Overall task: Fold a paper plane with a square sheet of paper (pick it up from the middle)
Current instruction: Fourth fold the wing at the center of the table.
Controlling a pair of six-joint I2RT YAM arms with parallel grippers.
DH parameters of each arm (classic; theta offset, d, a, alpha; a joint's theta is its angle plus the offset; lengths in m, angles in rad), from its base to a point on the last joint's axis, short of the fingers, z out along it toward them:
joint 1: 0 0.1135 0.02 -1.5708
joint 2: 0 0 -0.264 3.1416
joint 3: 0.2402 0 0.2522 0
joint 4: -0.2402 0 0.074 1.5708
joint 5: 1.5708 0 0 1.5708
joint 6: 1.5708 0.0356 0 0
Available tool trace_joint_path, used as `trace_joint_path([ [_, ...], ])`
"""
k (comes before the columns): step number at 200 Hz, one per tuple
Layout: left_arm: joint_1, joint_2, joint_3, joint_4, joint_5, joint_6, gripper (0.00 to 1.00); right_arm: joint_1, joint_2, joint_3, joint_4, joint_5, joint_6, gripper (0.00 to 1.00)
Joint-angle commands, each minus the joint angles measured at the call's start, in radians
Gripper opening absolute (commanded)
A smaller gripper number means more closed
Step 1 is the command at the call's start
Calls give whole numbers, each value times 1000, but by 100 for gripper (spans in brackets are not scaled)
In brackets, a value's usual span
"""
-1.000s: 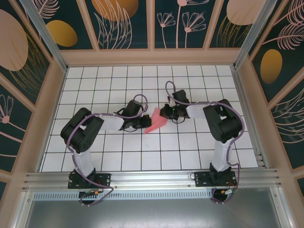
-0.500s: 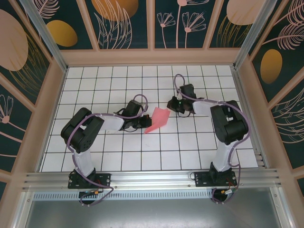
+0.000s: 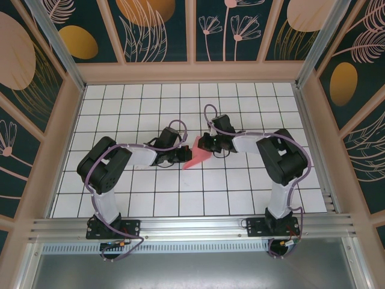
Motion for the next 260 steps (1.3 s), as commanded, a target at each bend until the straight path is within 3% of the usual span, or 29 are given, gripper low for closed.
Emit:
trace_joint_path([
  [1,1,77,-51,-139,-66,31,0,-34,45,33,-28,40,-32,0],
  [27,1,70,-51,-139,-64,33,0,-54,36,28,-44,79,-34,0],
  [68,2,66,-50,-131,-52,30,0,-13,-49,-13,13,-10,16,0],
  [113,1,55,-52,-125,-46,27,0,37,-41,-78,73,-49,113,0],
  [177,2,-16,0,-130,-17,15,0,36,8,-104,-11,12,98,0],
  [199,1,-106,19,-90,-12,-25,17,35,17,-109,-48,49,87,0],
  [213,1,-142,27,-74,-18,-54,21,33,22,-112,-49,49,90,0],
  [235,1,-206,9,-30,-3,-109,22,34,29,-116,-50,51,98,0],
  [260,-5,-207,-27,-2,29,-154,17,34,35,-120,-43,48,105,0],
])
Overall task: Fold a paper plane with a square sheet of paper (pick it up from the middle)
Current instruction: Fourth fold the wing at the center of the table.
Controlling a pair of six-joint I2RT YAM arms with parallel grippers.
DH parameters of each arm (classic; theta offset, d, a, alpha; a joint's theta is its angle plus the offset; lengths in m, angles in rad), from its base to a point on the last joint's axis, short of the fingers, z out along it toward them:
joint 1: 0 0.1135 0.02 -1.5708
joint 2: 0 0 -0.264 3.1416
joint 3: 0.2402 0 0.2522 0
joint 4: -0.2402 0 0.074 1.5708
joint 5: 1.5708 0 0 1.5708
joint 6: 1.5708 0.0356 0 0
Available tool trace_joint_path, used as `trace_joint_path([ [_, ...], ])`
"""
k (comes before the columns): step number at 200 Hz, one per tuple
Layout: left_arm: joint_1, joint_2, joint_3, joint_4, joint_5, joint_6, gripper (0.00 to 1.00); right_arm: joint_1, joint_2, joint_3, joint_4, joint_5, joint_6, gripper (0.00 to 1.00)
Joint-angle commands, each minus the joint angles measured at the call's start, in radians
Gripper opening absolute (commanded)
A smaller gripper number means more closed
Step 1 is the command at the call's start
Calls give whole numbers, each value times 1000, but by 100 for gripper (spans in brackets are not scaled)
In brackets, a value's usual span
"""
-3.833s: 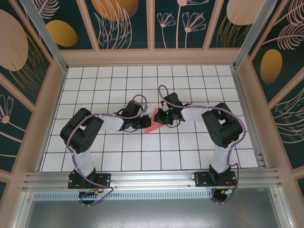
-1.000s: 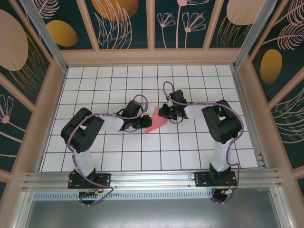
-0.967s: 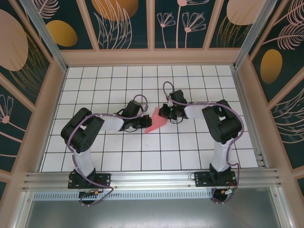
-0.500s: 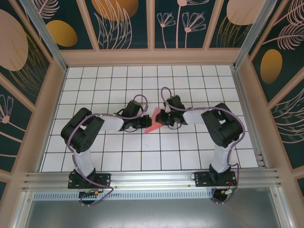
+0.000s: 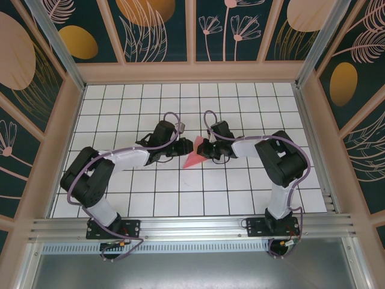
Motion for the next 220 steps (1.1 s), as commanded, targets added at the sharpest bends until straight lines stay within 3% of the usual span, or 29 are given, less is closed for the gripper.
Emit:
trace_joint_path([
  [1,-5,-4,-32,35,33,-71,17,-4,58,-36,-85,69,7,0],
  [49,-35,34,-81,59,55,-102,9,0,65,-36,-80,54,23,0],
  [144,-43,149,-27,37,55,-65,10,8,50,-57,-74,59,30,0],
  [220,-43,144,-65,-9,1,-52,11,10,55,-59,-85,59,24,0],
])
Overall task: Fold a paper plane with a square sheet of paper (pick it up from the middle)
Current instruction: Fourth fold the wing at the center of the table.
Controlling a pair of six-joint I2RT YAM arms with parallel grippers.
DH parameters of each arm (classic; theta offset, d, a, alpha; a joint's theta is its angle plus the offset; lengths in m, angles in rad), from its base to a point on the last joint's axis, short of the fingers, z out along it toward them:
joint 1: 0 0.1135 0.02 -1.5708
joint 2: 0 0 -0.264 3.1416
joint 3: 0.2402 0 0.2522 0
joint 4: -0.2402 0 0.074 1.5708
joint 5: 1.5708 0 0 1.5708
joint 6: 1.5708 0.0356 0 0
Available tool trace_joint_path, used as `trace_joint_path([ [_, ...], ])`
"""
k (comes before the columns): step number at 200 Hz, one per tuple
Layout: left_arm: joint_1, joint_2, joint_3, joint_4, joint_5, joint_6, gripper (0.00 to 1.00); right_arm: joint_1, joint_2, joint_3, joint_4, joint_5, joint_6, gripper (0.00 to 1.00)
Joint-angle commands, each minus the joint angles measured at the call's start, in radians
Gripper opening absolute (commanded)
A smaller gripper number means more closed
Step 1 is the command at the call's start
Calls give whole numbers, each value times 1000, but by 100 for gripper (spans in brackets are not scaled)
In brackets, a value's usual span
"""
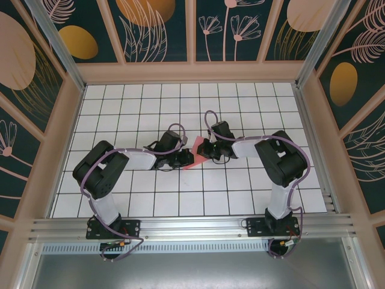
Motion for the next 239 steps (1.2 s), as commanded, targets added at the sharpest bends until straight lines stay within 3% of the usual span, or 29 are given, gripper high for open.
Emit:
trace_joint_path([
  [1,-3,7,-16,-40,-30,23,11,9,51,-48,-108,68,-3,0],
  [118,-3,-65,-73,-39,-20,15,11,8,52,-53,-126,79,-12,0],
  [146,-2,-76,3,-47,27,76,12,8,51,-57,-123,80,-12,0],
  [167,-2,-69,64,-100,-10,173,13,8,55,-61,-117,75,-11,0],
  [239,-2,25,50,-10,-20,281,4,6,48,-70,-109,60,-16,0],
])
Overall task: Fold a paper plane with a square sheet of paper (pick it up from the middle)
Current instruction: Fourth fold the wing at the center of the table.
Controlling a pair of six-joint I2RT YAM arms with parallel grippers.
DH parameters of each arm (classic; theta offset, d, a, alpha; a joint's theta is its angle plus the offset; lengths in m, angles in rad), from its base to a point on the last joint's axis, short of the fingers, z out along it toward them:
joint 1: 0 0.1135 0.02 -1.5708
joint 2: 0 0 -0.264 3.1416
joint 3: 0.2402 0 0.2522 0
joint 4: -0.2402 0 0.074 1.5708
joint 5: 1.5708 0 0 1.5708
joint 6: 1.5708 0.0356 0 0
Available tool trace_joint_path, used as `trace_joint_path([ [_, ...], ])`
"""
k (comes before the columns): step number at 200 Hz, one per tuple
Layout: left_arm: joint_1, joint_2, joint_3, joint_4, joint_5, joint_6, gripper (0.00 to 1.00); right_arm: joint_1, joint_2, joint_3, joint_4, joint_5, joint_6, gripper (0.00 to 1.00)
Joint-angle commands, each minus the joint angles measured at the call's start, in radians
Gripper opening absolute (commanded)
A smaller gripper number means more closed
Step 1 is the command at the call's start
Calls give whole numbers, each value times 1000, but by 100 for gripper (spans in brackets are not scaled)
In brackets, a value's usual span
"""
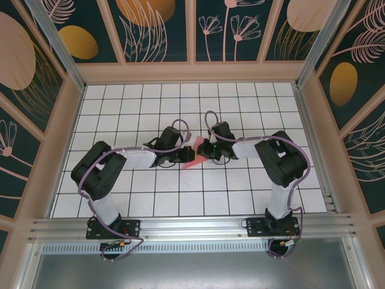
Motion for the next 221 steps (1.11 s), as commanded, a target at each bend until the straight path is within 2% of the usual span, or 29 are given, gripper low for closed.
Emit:
trace_joint_path([
  [1,-2,36,1,19,-6,68,4,7,49,-53,-140,62,-14,0],
  [84,-2,53,-36,-57,11,68,3,7,46,-64,-147,68,-16,0],
  [221,-2,-96,-235,-96,24,49,0,1,48,-59,-172,83,-29,0],
])
